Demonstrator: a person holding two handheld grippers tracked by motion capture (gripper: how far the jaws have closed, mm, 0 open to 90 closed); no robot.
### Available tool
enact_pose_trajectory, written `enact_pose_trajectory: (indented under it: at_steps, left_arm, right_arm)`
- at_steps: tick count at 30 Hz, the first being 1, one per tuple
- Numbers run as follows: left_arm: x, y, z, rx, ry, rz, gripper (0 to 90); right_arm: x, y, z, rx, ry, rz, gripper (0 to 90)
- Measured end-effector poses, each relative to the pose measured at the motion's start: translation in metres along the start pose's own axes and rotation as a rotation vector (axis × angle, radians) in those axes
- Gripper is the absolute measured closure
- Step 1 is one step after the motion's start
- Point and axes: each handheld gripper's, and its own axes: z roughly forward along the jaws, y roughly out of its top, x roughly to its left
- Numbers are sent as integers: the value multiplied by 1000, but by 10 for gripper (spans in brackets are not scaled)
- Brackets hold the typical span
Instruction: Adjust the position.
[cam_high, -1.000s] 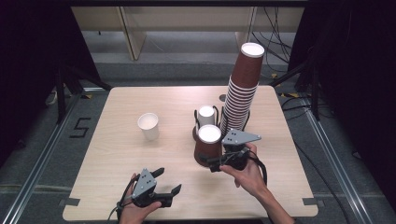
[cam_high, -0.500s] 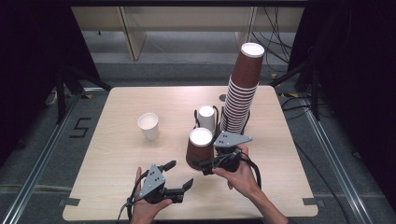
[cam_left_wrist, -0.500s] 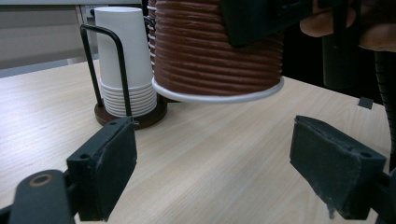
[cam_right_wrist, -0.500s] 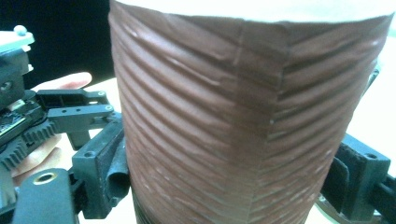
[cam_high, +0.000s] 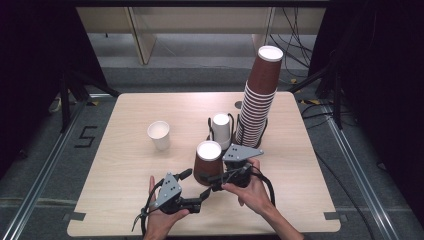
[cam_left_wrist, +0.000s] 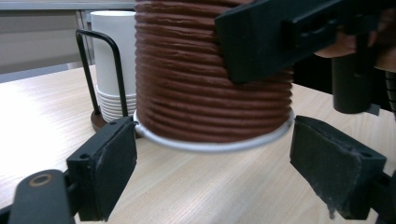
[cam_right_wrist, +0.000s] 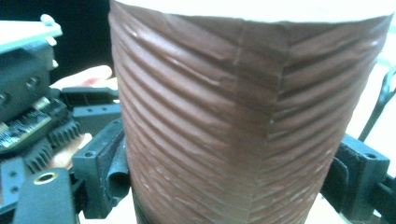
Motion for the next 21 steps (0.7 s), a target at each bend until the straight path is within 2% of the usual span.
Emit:
enact_pose_trajectory:
  at_steps: [2, 3, 5, 6, 7, 10, 12, 17, 19, 20, 21]
  left_arm:
    - [1, -1, 2, -16, 2, 0, 120]
    - [1, 0, 1, -9, 12, 4, 120]
    - [1, 0, 2, -10, 27, -1, 61]
    - [1, 0, 3, -11, 32, -7, 45]
    - [1, 0, 3, -11, 32, -7, 38]
    - [0, -1, 5, -14, 39, -10, 29]
    - [-1, -1, 7, -26, 43, -4, 17]
    - [-3, -1, 7, -29, 71, 13, 3]
    - [-4, -1, 7, -34, 84, 24, 6]
    - [-3, -1, 8, -49, 77, 27, 15]
    - [-3, -1, 7, -42, 73, 31, 28]
  right_arm:
    - [2, 0, 1, 3, 1, 19, 162]
    - [2, 0, 3, -6, 18, -3, 163]
    - [4, 0, 4, -6, 13, -1, 163]
    - [7, 0, 6, -14, 30, 42, 164]
    - [7, 0, 6, -14, 30, 42, 164]
    - [9, 0, 8, -23, 11, 10, 164]
    - [11, -1, 10, -24, 30, 37, 164]
    - [14, -1, 10, -1, 29, 50, 164]
    - [13, -1, 11, -7, 28, 34, 161]
    - [14, -1, 12, -9, 31, 40, 153]
    - [14, -2, 12, -1, 37, 50, 145]
